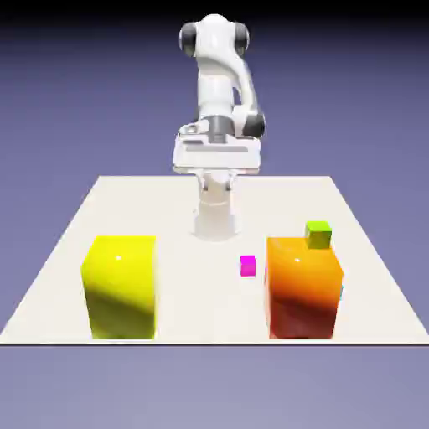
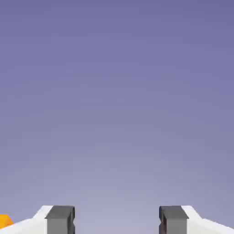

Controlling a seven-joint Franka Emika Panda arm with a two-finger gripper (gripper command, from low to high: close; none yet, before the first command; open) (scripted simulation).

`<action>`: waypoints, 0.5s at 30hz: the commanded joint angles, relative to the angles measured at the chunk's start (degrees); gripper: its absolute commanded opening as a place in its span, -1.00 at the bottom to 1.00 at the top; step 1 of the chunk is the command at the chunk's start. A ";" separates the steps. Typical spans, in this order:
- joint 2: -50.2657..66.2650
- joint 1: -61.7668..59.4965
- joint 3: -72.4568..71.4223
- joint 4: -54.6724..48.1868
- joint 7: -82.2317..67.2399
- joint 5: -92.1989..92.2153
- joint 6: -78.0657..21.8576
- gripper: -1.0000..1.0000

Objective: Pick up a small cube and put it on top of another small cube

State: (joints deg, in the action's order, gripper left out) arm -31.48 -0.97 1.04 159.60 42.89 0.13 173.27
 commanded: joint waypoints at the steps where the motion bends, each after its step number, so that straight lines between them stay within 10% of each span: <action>1: 1.54 1.33 -1.52 -1.58 -1.41 -2.49 -1.52 0.00; 15: 24.67 18.04 -24.28 -20.38 -18.56 -37.10 -26.03 0.00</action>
State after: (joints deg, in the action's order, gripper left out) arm -6.81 17.03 -23.23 139.22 24.33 -36.97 147.25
